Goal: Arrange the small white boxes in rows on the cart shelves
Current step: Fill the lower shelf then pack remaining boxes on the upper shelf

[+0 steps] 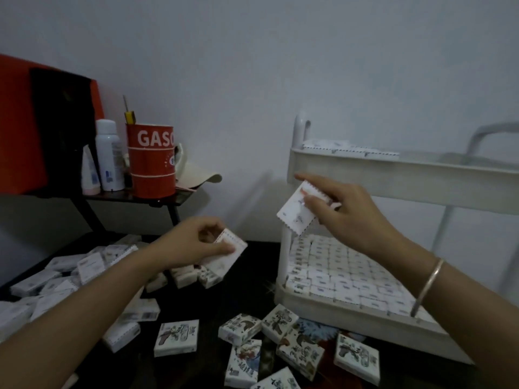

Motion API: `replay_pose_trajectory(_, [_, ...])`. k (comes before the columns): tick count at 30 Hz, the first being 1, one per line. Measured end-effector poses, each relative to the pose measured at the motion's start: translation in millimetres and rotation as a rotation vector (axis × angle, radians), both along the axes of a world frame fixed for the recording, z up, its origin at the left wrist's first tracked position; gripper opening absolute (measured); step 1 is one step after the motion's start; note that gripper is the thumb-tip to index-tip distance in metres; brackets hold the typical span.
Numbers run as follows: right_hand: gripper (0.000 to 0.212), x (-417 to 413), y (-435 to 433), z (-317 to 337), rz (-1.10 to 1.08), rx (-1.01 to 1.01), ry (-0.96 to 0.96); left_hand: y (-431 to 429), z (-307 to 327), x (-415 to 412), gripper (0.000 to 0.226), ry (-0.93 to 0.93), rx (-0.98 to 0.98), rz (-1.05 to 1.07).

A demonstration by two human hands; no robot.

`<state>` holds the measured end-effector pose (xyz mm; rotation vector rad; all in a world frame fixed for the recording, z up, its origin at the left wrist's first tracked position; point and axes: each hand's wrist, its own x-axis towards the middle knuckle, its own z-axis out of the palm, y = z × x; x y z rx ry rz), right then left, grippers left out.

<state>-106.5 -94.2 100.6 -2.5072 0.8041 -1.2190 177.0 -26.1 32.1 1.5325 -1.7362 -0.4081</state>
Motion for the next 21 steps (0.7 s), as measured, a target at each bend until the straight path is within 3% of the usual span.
replay_pose_trajectory(8, [0.035, -60.5, -16.4, 61.6, -0.177, -0.216, -0.115, -7.9, 131.8, -111.5, 0.033, 0.193, -0.267, -0.205])
replay_pose_trajectory(13, [0.031, -91.9, -36.6, 74.9, -0.175, -0.092, -0.289, -52.0, 188.2, -153.9, 0.026, 0.272, -0.355, -0.227])
replay_pose_trajectory(21, [0.031, -115.2, -71.6, 92.8, -0.257, 0.013, -0.465, -171.6, 216.2, -193.6, 0.023, 0.044, -0.380, -0.078])
